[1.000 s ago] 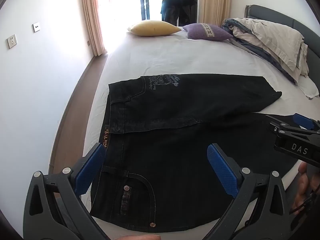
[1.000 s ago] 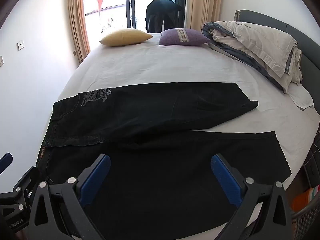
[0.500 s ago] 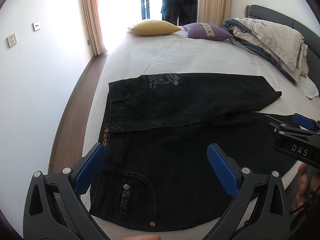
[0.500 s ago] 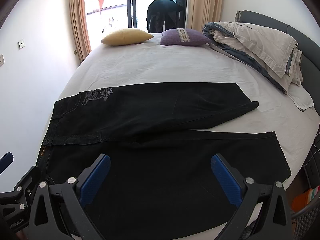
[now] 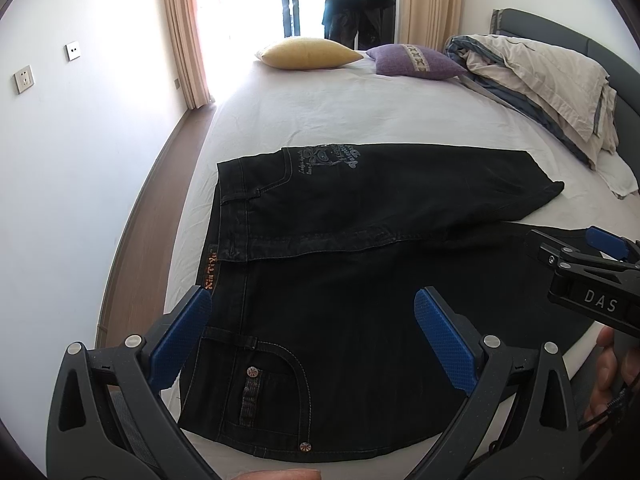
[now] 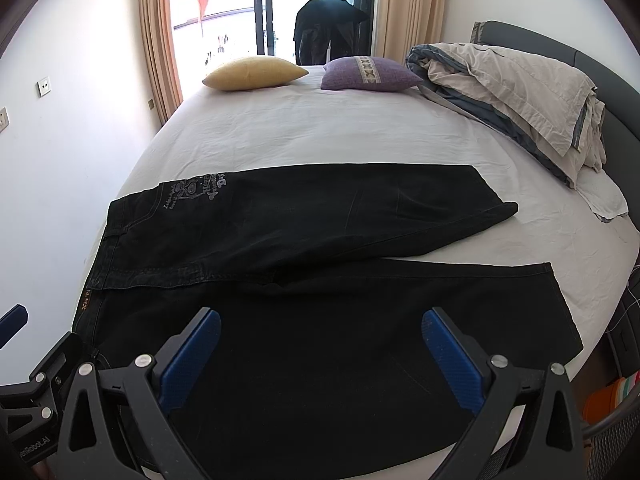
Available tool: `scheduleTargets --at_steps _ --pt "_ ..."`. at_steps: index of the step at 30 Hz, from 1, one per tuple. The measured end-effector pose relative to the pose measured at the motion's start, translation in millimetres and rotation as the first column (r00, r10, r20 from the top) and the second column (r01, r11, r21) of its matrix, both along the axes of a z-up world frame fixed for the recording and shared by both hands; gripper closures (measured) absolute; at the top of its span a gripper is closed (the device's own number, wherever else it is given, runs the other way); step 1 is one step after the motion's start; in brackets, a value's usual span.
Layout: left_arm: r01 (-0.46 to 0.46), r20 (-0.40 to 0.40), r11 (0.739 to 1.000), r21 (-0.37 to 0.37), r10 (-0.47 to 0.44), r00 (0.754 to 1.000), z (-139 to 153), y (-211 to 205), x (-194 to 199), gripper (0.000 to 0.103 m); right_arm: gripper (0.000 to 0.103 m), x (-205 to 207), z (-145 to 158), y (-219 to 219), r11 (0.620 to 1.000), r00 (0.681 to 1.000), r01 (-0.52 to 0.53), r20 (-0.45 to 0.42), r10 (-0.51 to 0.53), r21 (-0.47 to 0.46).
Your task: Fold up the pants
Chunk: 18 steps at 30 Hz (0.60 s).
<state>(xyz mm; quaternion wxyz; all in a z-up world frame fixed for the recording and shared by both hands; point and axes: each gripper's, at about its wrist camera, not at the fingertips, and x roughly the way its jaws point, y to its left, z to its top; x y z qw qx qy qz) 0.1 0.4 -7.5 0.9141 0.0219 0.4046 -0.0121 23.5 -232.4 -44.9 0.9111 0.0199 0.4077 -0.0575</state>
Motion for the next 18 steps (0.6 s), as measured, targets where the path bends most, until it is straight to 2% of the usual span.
scheduleTargets --at_steps 18 --pt "-0.001 -0.002 1.000 0.000 0.001 1.000 -0.3 0.4 1.0 0.000 0.000 -0.4 -2.7 3.1 1.000 1.000 -0.001 -0.002 0.001 0.000"
